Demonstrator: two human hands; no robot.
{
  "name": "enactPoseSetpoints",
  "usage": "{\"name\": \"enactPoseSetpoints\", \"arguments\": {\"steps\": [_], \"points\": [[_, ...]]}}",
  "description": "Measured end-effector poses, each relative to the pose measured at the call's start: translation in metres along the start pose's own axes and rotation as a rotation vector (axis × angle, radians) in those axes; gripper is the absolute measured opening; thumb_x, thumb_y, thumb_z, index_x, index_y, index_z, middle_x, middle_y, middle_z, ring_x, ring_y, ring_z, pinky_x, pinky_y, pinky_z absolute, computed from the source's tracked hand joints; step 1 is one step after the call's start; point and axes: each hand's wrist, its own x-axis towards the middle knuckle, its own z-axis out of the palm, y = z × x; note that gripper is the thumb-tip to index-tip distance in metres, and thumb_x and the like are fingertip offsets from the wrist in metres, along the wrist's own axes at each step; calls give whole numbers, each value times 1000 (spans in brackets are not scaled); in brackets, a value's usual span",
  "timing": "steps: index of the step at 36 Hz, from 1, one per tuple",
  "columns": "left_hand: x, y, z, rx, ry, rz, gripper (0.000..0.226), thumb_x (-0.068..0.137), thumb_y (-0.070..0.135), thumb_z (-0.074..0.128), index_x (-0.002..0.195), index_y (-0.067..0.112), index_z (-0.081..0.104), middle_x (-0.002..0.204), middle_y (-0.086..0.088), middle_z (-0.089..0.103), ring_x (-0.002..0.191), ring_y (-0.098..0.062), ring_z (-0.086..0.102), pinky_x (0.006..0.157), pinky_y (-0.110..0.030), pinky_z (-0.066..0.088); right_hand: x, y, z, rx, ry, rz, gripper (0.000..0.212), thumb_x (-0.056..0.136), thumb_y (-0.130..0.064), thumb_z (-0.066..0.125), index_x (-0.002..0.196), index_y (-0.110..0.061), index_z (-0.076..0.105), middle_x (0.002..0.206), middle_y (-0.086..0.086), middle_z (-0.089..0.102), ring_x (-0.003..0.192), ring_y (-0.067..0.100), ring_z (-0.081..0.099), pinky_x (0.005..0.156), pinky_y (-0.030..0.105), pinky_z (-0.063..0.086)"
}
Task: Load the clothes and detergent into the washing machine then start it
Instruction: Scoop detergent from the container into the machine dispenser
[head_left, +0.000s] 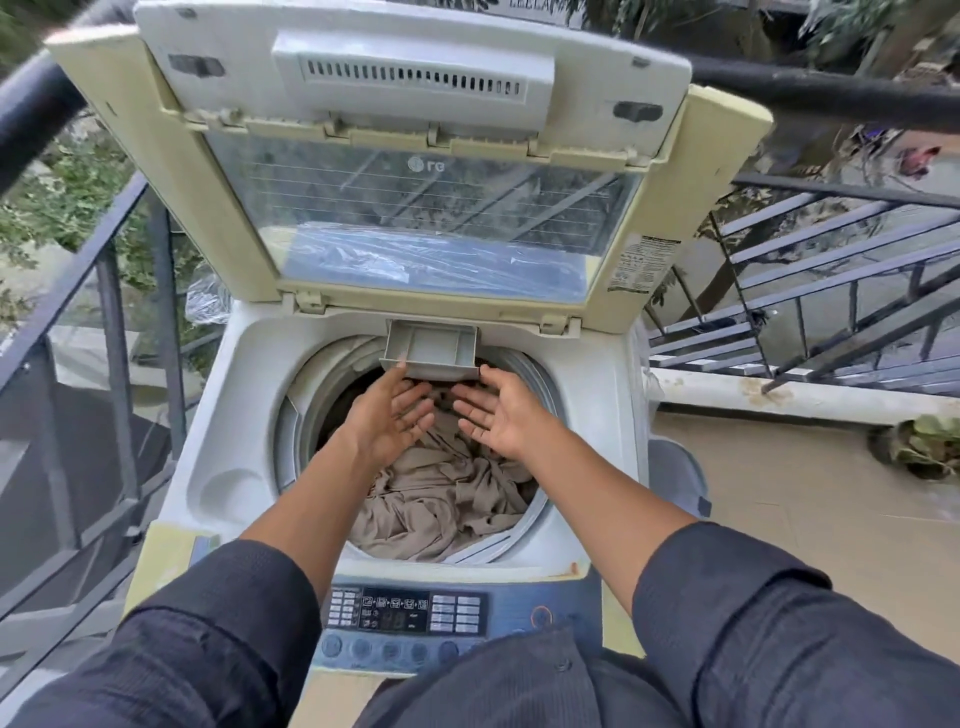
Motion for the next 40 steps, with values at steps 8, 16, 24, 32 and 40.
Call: {"name": "enactPoseSetpoints", "arguments": {"steps": [8,16,24,32,40], "points": [[-23,-16,6,60,3,32,53,109,37,54,152,7,48,140,-10,67,132,-30,62,114,-44,49,-35,-2,-17,-72,0,-24,38,107,-36,46,139,-17,49,137,12,66,113,26,60,79,35,50],[-62,-36,39,252,-31,142,36,109,31,55,136,8,60,132,-14,71,114,-32,70,95,-43,59,-79,-8,-44,-180,19,-194,42,105,-36,51,139,-10,57,127,15,71,99,27,68,87,41,52],[-106,-64,98,464,-113,261,31,106,27,60,130,8,67,118,-11,78,108,-31,75,90,-41,62,-139,0,-103,-209,127,-403,31,100,-31,62,118,-7,70,109,13,78,88,24,69,79,35,51],[-134,-127,178,733,-319,308,31,107,23,59,129,3,66,121,-17,76,97,-29,72,97,-47,57,-196,38,-200,-105,420,-510,20,102,-21,60,110,-8,73,107,21,76,83,25,65,58,25,46],[-142,-239,245,1030,-501,239,13,107,18,59,100,17,70,101,-7,76,80,-20,69,68,-29,58,-242,131,-338,140,736,-416,11,99,-13,61,102,-11,72,90,14,75,70,22,64,54,27,40]]}}
